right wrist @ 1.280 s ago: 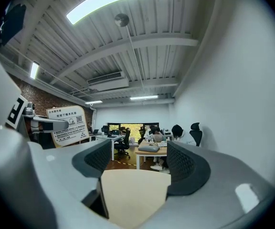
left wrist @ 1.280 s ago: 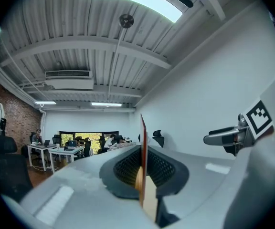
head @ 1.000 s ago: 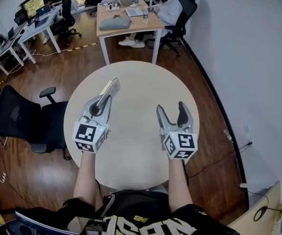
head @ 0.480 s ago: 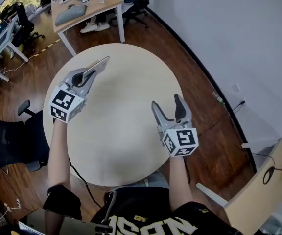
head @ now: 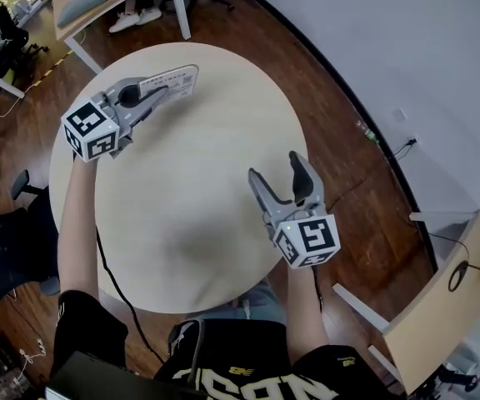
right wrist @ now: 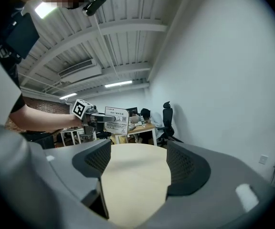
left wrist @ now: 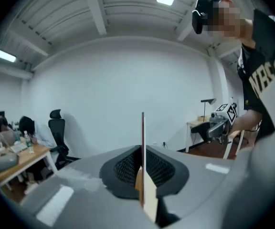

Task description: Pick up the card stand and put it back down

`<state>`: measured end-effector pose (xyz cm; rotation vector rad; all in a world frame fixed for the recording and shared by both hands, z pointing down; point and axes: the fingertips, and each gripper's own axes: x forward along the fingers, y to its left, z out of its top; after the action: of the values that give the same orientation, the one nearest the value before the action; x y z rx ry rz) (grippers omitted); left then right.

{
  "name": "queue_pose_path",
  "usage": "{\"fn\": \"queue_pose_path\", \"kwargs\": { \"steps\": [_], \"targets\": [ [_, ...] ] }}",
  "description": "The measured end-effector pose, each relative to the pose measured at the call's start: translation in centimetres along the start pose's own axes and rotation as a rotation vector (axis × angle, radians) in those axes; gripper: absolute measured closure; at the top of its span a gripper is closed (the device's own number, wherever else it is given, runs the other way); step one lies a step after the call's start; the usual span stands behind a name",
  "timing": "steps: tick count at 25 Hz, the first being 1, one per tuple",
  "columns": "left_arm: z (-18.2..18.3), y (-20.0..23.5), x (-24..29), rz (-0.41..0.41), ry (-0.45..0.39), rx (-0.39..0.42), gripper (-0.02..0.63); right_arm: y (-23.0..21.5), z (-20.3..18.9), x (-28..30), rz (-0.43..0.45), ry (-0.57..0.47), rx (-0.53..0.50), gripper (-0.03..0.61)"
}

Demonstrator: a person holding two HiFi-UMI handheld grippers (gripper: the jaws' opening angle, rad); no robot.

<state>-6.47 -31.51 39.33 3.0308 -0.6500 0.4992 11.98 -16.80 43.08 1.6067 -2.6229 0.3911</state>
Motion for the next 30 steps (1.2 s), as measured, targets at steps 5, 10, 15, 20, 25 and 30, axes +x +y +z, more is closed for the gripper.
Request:
{"fn": "queue_pose_path", "kwargs": {
  "steps": [5,10,15,20,25,30],
  "targets": [
    [-5.4,-0.5,5.2,-0.141,-0.036,-0.149,0.595,-1.3,-2.0,1.1,-0.018,0.033,0.004,0.207],
    [-12.6,-1.7,9.9,-0.190,0.000,-0.286,0.595,-3.0,-5.3,1.4,-0.012,0.093,0.019,0.207],
    [-18.5,-1.9,12.8,-0.199,0.024,-0.423,0.595,-4.1,-8.6,1.9,-0.008,0.123,0.073,0.207],
    [-20.8,-2.3,12.9,-0.215,0.031,-0.410,0.594,-3.4,-10.4,3.1,0.011,0.161,0.023,0.207],
    [-22.1,-0.7,12.8,-0.108,0.069,-0.380,0.566,-3.4,-11.2,3.3,0.026,0.164,0.034,0.207],
    [-20.6,0.6,10.8,0.010,0.015,-0.440,0.385,-3.2,-11.2,3.4,0.030,0.168,0.056,0.207]
  ]
}}
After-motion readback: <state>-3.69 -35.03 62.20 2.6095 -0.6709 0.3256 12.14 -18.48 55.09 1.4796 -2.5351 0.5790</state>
